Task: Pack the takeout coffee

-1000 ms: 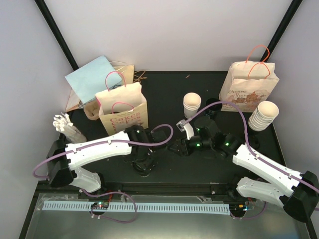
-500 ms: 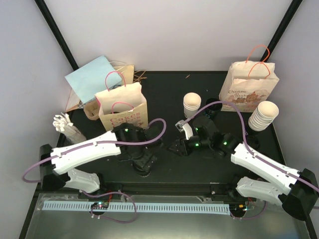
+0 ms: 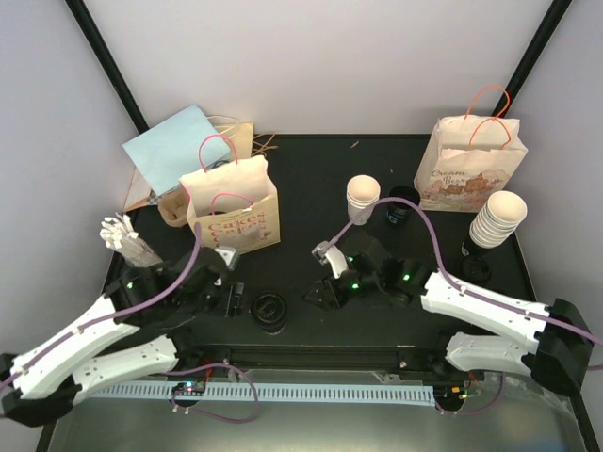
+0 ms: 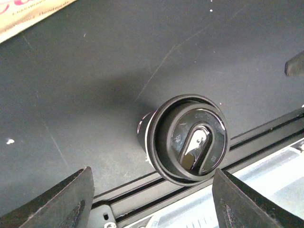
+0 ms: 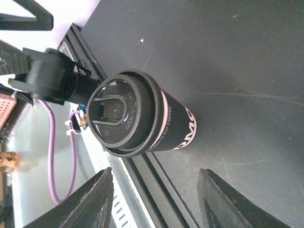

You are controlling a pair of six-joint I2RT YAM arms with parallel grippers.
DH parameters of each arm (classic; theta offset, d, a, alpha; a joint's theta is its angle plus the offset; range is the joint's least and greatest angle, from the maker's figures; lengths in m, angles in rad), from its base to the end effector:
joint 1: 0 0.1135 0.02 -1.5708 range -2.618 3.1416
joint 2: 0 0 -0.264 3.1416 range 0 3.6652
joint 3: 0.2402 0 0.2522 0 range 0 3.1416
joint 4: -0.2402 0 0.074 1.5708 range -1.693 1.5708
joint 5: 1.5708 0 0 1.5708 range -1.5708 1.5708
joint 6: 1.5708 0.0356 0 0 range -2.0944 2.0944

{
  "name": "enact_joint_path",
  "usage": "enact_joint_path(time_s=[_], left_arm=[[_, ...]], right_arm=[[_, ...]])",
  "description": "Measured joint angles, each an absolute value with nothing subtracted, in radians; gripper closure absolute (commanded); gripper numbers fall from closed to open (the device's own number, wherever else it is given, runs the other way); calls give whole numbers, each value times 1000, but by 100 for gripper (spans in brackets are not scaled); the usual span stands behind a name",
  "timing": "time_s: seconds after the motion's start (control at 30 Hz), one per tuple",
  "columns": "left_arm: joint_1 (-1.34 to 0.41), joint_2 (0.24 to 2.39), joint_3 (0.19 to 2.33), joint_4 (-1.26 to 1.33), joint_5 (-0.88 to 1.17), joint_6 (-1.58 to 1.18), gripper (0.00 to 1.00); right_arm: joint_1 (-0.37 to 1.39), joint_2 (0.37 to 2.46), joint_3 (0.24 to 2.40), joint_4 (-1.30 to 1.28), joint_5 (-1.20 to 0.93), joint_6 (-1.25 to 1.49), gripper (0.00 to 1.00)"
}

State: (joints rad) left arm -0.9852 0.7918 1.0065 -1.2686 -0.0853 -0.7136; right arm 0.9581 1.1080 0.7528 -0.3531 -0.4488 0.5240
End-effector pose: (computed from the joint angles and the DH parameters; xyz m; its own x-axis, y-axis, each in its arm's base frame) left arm 0.0662 -0.0943 0.3170 -0.8915 0.1643 -0.4221 0.2957 0.9171 -0.2675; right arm 0.1215 0.1997 0.2518 -0.7875 -0.3364 -0.5163 -0.6151 0.4815 0.6244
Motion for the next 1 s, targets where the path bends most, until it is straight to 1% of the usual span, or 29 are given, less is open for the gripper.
enact_joint_path(time_s=[0.1, 0.23, 0.37, 0.6, 0.8, 1.0], left_arm=[[-918, 683, 911, -1217, -26, -722, 33], [-861, 667, 830, -1167, 36, -721, 36], [-788, 649, 773, -1110, 106, -709, 43], [-637, 581, 704, -1041, 240, -669, 53], [-548, 563, 656, -1022, 327, -629, 56], [-497, 547, 607, -1018, 384, -604, 57]], right_arm=[[1037, 1150, 783, -350, -384, 511, 43], [1148, 1213, 863, -356, -262, 458, 37], [1248, 1283, 963, -377, -135, 398, 32], [1335, 1402, 1077, -429, 4, 337, 19], [1373, 1461, 1111, -473, 76, 313, 19], [1384, 1517, 1146, -507, 111, 305, 20]])
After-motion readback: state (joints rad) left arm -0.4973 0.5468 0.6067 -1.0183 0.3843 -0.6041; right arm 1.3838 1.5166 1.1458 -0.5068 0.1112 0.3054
